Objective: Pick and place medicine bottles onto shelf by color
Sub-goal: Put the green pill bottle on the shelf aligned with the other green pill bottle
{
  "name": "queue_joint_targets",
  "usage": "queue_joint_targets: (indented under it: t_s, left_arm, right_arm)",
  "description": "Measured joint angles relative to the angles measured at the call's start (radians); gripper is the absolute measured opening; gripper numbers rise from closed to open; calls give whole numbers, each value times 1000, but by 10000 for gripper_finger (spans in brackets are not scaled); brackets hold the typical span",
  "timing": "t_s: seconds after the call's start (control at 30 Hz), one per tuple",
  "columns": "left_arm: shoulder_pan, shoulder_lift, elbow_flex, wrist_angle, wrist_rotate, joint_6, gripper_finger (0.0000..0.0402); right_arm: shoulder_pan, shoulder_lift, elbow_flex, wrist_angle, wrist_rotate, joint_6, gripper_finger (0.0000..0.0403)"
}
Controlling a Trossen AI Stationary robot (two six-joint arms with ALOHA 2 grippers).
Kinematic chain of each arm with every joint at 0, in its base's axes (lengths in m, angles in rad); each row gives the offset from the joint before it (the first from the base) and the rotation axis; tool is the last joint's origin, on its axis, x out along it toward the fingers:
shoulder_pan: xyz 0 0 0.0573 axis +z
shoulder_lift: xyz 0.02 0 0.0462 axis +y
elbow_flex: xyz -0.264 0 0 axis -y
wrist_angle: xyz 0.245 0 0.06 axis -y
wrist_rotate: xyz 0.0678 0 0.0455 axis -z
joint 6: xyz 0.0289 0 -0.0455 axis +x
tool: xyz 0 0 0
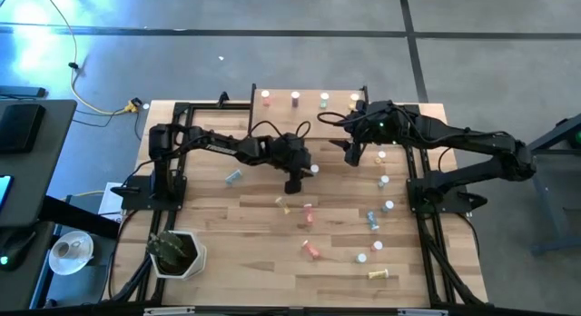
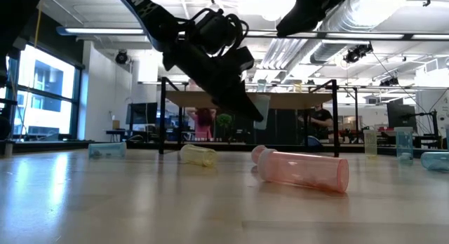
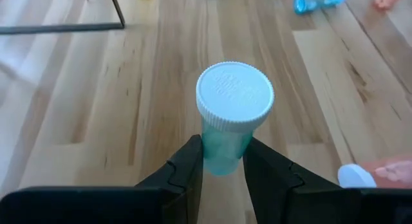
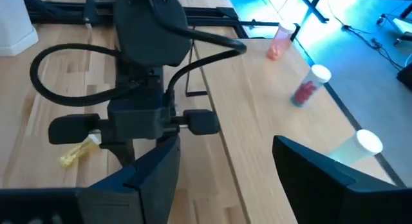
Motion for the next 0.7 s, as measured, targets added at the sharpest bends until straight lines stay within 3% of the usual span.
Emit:
queue_joint_targets:
  t_s: [0.2,0.53,0.7]
  left_arm:
    - [-7,0,0,-15,0,-30,90]
    - [-82,0,0,-15,-45,-44,90]
    - [-99,0,38,-83,-74,-44,90]
  right_arm:
    - [0,0,0,-37,-1,6,238]
    - [34,64,0,-127,-205,66,238]
    - [84,125,0,-132,-229,47,238]
